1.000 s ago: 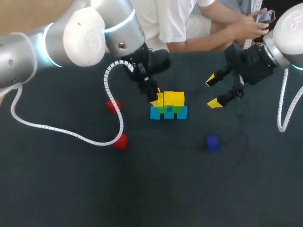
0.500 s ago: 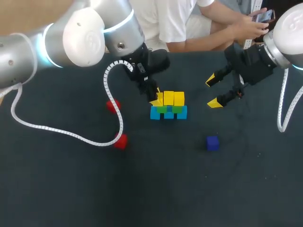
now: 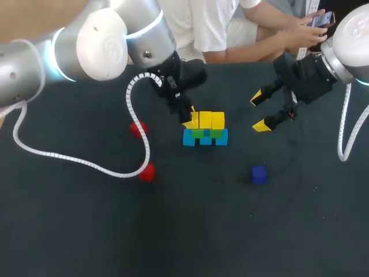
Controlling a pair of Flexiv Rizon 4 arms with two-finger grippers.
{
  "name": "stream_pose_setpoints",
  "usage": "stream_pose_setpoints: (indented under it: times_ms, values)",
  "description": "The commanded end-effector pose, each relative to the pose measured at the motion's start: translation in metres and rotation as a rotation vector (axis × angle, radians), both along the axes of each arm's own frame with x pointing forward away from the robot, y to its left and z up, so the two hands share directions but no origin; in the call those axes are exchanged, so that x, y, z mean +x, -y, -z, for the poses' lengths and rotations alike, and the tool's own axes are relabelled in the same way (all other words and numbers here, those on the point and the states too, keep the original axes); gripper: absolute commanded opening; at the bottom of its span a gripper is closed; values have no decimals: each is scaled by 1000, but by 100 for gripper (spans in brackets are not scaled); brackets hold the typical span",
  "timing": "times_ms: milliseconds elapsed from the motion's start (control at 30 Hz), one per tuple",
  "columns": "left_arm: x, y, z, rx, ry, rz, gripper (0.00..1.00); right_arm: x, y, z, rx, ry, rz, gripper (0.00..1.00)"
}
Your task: Place the blue cubes, place green cubes on the blue cubes, place the yellow cubes on the green cubes, then place the red cubes on the yellow cubes, and place purple cube on the red cubes.
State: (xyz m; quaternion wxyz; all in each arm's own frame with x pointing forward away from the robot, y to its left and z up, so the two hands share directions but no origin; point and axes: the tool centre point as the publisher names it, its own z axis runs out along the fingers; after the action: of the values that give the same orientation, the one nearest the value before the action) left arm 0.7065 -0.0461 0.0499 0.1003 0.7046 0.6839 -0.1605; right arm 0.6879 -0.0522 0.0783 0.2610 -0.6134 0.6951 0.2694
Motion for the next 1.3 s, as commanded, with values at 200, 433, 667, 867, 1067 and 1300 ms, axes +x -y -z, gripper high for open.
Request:
stream_pose_setpoints:
  times_ms: [200,433,667,867,1067,1300]
  values:
    - [4,1,0,7,-11,7,0,0,0,0,1,2,0,100]
    - [5,2,1,9,-14,8,0,0,0,0,1,2,0,100]
    - [5,1,1,12,-15,9,25,0,0,0,1,2,0,100]
    - [3,1,2,7,-17,6,100,0,0,0,1,2,0,100]
    - [2,0,0,4,-12,4,100,0,0,0,1,2,0,100]
    - [-4,-6,-9,-39,28,-14,100,0,0,0,1,2,0,100]
